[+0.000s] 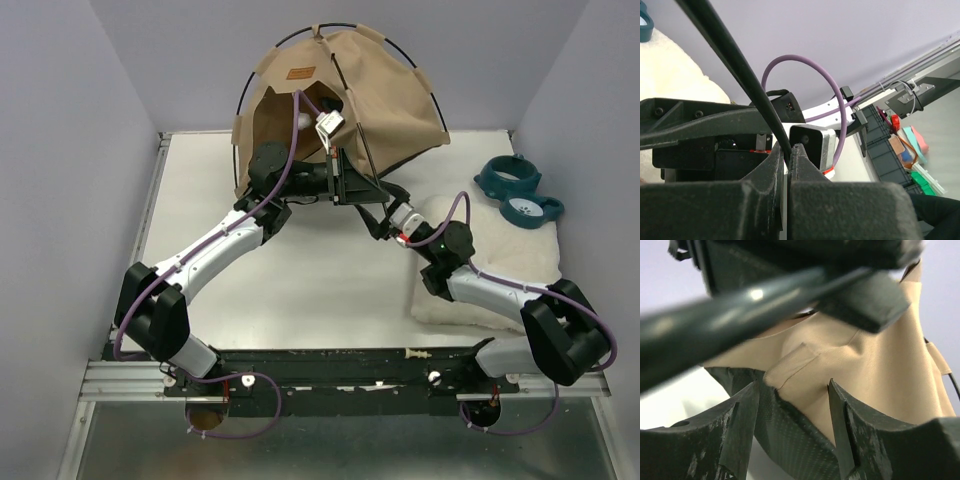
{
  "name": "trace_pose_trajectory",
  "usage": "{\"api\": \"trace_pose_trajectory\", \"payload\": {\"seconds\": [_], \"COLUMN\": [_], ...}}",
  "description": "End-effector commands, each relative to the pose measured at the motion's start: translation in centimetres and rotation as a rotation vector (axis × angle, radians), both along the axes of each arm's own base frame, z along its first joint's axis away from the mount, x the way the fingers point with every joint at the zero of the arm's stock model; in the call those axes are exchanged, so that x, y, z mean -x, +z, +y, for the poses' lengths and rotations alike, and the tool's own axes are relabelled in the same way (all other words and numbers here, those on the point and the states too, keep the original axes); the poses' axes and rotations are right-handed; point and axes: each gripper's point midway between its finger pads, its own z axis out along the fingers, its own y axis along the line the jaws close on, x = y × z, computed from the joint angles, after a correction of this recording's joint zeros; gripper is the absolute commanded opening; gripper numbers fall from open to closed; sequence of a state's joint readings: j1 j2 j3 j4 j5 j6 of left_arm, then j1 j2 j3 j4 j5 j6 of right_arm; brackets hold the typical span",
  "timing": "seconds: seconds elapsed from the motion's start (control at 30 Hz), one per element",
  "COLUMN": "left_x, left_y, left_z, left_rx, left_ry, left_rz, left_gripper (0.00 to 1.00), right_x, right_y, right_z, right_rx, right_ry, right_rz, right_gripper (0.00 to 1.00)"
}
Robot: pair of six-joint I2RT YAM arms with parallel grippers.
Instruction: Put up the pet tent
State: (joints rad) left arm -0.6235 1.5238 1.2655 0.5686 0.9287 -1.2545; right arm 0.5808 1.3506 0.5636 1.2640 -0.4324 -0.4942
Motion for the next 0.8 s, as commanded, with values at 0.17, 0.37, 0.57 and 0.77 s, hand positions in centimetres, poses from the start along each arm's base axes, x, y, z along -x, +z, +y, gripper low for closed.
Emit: {"api": "trace_pose_trajectory", "payload": {"seconds": [0.17, 0.37, 0.57, 0.77], "left_x": [0.0, -0.2, -2.8, -7.8], "left_y": [1.8, 1.8, 3.0, 3.0], "left_z": [0.0, 0.3, 1.9, 4.8], "left_rx": [0.035, 0.03, 0.034, -0.007], "left_ry": [-0.001, 0.012, 0.102, 0.303], "left_rz": [-0.069, -0.074, -0.133, -0.209], "left_gripper": [0.0, 0.0, 0.0, 0.0], "right_x": [-1.0, -1.4, -0.6, 0.3], "right_y": [4.5, 3.8, 2.6, 1.7], "right_z": [-0.4, -0.4, -1.0, -1.5], "right_rx": [-0.107, -0.096, -0.082, -0.073], "right_ry": [-0.069, -0.077, -0.078, -0.07], "right_rz": [-0.11, -0.085, -0.057, -0.027], "right_gripper": [0.56, 0.18, 0.01, 0.01]}}
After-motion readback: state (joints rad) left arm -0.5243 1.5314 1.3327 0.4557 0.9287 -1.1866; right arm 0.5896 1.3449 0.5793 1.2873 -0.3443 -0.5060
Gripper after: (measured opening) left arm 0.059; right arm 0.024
